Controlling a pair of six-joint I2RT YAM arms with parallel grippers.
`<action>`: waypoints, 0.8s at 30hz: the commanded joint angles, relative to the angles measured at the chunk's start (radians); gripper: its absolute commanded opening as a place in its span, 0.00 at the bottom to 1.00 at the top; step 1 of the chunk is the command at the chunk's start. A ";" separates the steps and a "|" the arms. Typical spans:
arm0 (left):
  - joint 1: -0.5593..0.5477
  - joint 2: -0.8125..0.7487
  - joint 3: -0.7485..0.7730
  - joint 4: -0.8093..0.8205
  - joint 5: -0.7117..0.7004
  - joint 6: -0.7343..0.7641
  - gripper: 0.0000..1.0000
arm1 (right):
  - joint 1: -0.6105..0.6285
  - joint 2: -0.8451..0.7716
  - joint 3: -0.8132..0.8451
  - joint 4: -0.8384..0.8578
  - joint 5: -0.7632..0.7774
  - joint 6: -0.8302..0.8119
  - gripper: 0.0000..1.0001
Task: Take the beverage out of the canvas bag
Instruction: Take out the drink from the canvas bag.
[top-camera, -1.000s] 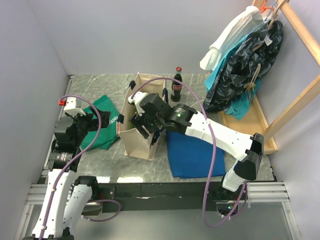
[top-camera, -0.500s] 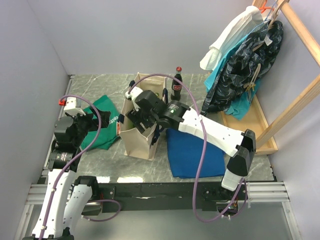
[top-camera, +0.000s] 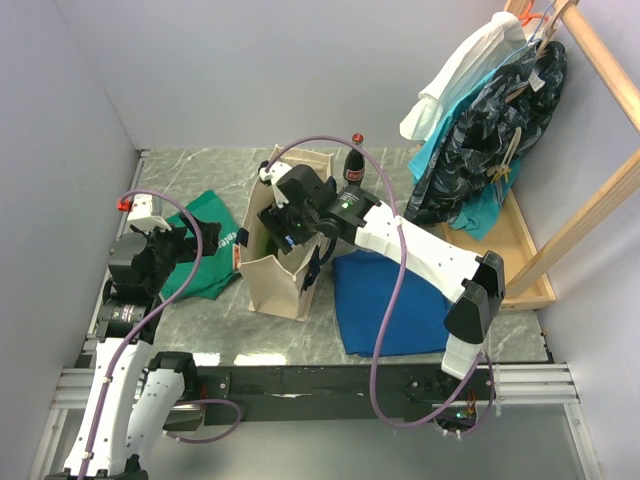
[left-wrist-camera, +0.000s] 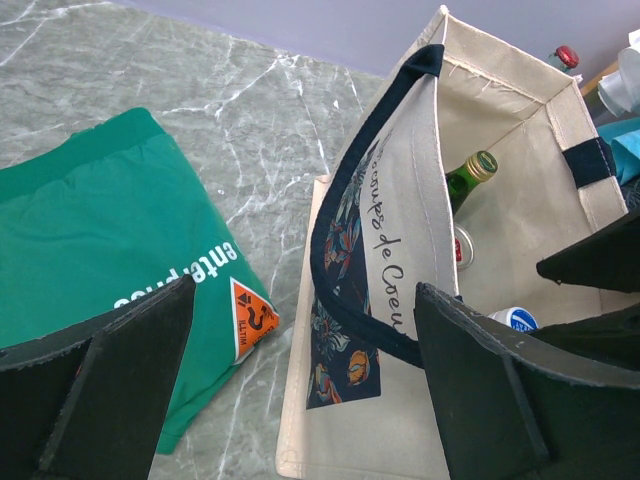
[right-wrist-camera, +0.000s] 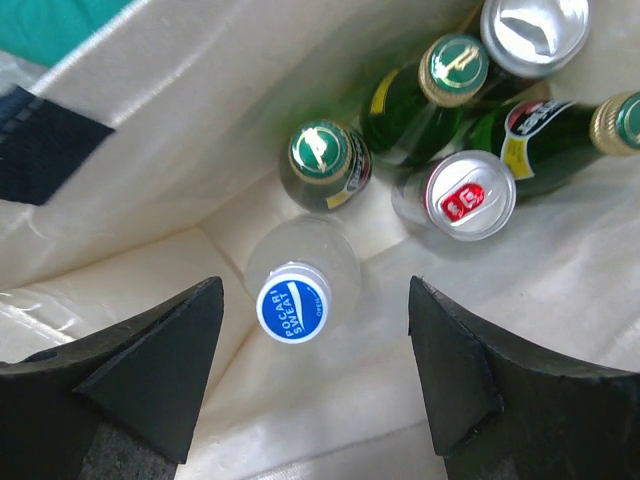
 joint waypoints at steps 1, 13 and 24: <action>0.001 -0.004 0.013 0.023 0.007 0.016 0.96 | -0.003 -0.005 0.054 -0.032 -0.035 0.002 0.81; 0.001 -0.001 0.014 0.023 0.011 0.018 0.96 | -0.003 0.012 0.082 -0.104 -0.076 -0.016 0.80; 0.001 -0.004 0.013 0.022 0.008 0.016 0.96 | -0.003 0.038 0.086 -0.113 -0.081 -0.018 0.80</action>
